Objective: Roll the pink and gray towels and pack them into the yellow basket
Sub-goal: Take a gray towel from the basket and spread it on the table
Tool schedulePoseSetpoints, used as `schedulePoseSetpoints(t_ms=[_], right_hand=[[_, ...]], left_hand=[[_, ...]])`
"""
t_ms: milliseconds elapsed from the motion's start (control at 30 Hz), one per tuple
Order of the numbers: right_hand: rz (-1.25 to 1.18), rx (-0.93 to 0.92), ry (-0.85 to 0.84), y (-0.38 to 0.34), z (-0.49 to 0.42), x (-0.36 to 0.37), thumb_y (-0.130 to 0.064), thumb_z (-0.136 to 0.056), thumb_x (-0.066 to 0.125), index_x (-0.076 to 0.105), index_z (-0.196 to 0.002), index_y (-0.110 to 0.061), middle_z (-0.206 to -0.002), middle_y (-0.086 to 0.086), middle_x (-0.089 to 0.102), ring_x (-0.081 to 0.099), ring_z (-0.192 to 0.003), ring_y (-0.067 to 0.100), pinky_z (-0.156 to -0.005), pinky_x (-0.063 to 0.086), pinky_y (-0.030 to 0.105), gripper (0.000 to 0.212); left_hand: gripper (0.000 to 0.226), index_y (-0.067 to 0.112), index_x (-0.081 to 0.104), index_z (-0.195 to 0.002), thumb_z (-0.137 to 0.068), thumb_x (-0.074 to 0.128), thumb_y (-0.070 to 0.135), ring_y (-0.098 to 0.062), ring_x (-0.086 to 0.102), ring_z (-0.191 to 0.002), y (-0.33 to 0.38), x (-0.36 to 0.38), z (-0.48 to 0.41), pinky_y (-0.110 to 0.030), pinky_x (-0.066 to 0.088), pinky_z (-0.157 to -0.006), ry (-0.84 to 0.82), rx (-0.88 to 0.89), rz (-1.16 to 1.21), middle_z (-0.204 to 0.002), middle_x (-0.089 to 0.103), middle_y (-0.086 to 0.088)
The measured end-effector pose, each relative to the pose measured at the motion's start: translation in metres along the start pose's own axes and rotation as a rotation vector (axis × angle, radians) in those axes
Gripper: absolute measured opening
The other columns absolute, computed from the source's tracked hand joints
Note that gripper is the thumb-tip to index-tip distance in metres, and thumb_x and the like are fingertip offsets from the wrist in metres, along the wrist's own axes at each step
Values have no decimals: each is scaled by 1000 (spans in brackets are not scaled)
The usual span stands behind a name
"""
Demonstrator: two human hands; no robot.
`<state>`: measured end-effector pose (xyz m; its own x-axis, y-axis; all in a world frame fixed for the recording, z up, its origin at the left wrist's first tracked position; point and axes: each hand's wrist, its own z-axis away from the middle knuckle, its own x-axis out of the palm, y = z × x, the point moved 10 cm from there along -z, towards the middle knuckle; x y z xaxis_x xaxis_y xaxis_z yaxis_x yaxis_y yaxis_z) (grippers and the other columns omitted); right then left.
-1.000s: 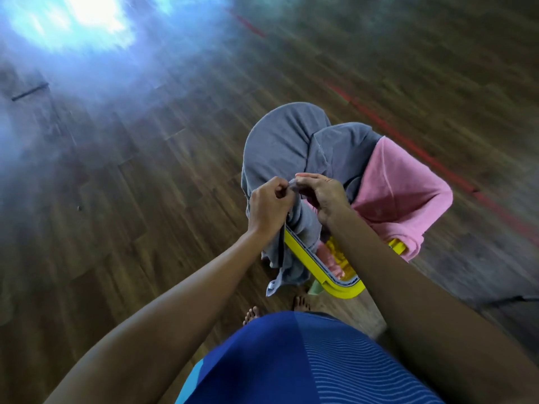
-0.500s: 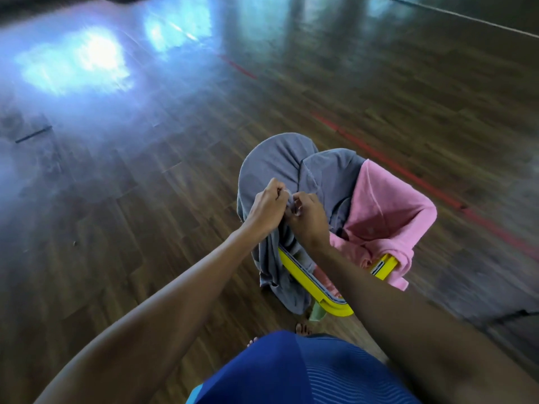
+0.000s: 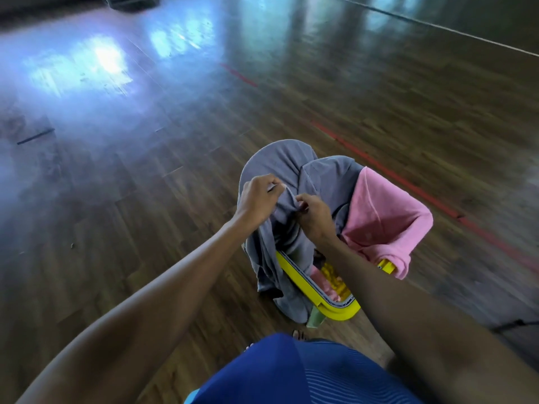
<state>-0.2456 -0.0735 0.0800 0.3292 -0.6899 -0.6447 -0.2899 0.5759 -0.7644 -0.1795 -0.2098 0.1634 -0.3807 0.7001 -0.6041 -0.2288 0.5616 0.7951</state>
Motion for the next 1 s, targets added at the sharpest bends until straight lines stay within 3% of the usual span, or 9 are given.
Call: schedulePoseSetpoints(t_ms=[100, 200, 333, 533, 667, 767, 833, 900, 1000], right_hand=[[-114, -60, -90, -15, 1, 6, -22, -81, 74, 67, -97, -22, -83, -2, 63, 59, -72, 11, -65, 41, 19, 17], [-212, -112, -45, -29, 0, -5, -29, -88, 67, 68, -86, -23, -76, -3, 67, 60, -68, 7, -62, 44, 16, 7], [-108, -79, 10, -28, -6, -10, -20, -88, 63, 66, -84, -16, -74, -4, 65, 59, -67, 7, -60, 43, 18, 6], [86, 53, 2, -7, -4, 2, -10, -75, 58, 45, -61, -11, -56, 4, 48, 46, -60, 26, -56, 29, 32, 20], [121, 122, 117, 17, -5, -28, -13, -76, 58, 73, -81, -11, -81, 13, 71, 65, -82, 34, -66, 47, 37, 15], [22, -22, 170, -6, -10, -50, -3, -80, 55, 76, -94, -13, -92, 7, 75, 69, -85, 22, -77, 52, 32, 27], [-41, -85, 113, -30, -16, -57, -1, -85, 53, 75, -98, -14, -94, 1, 75, 64, -77, 11, -73, 49, 24, 30], [-69, -135, 15, -52, -23, -55, -4, -89, 52, 73, -98, -16, -93, -1, 74, 65, -78, 14, -74, 50, 29, 26], [-102, -198, -113, -82, -29, -46, -3, -91, 48, 69, -93, -14, -90, 7, 72, 65, -82, 27, -77, 51, 35, 24]], left_hand=[[12, 17, 75, -85, -87, 66, 23, -9, 66, -73, -2, -2, -4, -22, 51, -68, -32, 7, -15, -76, 72, 2], [10, 18, 77, -82, -84, 68, 22, -12, 68, -76, -1, -4, -6, -25, 51, -71, -51, 39, -25, -75, 73, 1], [10, 21, 78, -85, -84, 69, 25, -2, 66, -83, 1, 2, -7, -26, 53, -77, -79, 52, -14, -80, 73, 9], [10, 18, 78, -86, -85, 69, 22, 1, 65, -81, 13, -3, -5, -13, 48, -74, -28, 90, 13, -82, 74, 9], [9, 16, 77, -86, -85, 70, 21, 1, 64, -75, -13, -20, 1, -13, 47, -69, 35, 41, 66, -76, 71, 11], [13, 18, 75, -83, -87, 64, 21, -4, 64, -74, -41, -33, 9, -18, 47, -66, 158, -19, -5, -74, 69, 11], [12, 20, 69, -80, -88, 60, 21, -13, 64, -75, -64, -35, 9, -25, 46, -65, 187, -86, -58, -73, 66, 9], [3, 25, 64, -85, -86, 65, 22, -16, 64, -78, -71, -21, 8, -27, 47, -67, 109, -116, 12, -78, 65, 9], [17, 28, 62, -96, -83, 73, 26, -2, 63, -76, -42, 8, 8, -23, 52, -75, -40, -23, 127, -84, 66, 12]])
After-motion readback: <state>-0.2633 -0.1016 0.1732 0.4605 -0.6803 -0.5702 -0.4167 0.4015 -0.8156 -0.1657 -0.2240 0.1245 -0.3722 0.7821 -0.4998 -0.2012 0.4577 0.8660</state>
